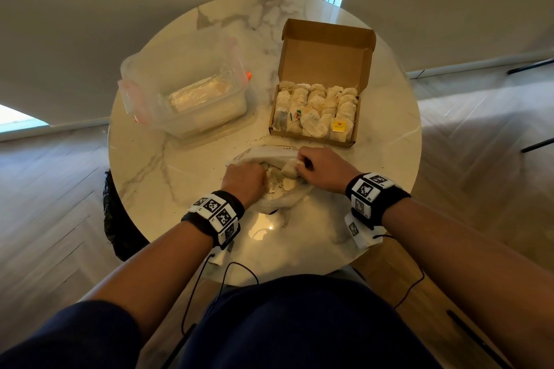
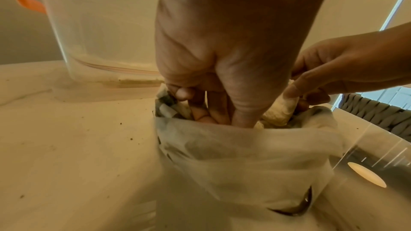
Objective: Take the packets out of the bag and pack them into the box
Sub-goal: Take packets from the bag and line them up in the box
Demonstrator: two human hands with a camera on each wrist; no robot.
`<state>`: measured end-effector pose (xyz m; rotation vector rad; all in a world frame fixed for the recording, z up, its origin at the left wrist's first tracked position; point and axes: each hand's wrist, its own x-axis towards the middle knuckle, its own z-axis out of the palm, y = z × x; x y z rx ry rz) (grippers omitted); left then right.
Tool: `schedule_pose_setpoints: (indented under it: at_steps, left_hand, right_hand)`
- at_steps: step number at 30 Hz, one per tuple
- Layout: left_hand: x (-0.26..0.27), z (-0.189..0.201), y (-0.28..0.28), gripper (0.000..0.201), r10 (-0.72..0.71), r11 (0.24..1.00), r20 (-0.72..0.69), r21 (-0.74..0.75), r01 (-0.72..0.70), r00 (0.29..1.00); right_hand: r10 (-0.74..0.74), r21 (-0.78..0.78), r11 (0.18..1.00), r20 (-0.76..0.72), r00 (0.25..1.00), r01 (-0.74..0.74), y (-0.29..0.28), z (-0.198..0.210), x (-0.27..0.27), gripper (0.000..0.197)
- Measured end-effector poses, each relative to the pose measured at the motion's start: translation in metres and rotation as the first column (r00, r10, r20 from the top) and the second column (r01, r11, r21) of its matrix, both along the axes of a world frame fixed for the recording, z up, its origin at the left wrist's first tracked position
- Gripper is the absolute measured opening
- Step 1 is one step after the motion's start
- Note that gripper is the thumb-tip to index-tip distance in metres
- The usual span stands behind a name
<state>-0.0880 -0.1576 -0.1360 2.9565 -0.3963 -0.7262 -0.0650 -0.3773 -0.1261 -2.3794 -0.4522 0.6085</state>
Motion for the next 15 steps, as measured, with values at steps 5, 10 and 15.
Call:
schedule_pose_setpoints:
  at_steps: [5, 10, 15]
  left_hand:
    - [-0.001, -0.003, 0.003, 0.015, 0.080, 0.965, -0.121, -0.237, -0.107, 0.989]
    - [0.001, -0.010, 0.005, 0.012, 0.124, 0.911, -0.117, -0.380, -0.159, 0.985]
    - [0.000, -0.021, -0.001, 0.020, 0.121, 0.930, -0.071, -0.340, -0.138, 0.990]
  right_hand:
    - [0.008, 0.004, 1.000, 0.004, 1.000, -0.008, 0.001, 0.002, 0.000, 0.013]
    - [0.054, 0.013, 0.998, 0.015, 0.998, -0.055, 0.005, 0.007, -0.001, 0.014]
    - [0.071, -0.006, 0.997, 0.006, 0.997, -0.070, 0.006, 0.008, -0.002, 0.013]
